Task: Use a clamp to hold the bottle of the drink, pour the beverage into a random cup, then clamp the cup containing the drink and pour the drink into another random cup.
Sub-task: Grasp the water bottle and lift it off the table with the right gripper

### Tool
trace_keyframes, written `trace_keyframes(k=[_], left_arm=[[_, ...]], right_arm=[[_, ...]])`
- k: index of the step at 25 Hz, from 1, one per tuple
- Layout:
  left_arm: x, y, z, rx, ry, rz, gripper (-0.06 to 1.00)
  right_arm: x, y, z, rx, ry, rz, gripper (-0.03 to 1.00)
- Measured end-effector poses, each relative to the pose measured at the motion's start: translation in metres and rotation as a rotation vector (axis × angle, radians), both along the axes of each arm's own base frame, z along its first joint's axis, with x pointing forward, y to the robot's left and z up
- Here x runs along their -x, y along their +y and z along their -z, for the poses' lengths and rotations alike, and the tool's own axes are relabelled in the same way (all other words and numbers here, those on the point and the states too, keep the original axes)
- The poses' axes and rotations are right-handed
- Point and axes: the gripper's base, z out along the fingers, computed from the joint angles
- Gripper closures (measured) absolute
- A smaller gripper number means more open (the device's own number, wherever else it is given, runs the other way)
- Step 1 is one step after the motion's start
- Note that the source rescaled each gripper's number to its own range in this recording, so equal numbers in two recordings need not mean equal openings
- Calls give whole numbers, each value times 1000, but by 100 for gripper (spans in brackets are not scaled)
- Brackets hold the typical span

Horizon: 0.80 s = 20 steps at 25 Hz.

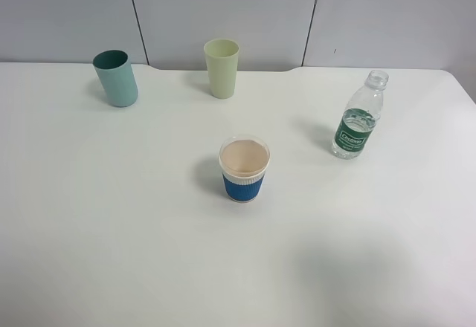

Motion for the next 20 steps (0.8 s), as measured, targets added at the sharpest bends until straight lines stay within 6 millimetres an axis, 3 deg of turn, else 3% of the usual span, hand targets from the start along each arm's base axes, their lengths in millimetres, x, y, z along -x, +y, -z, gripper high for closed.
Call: trace_keyframes(k=[20], left_arm=[[0, 0, 0, 0, 0, 0, -6]], right_arm=[[0, 0, 0, 0, 0, 0, -2]])
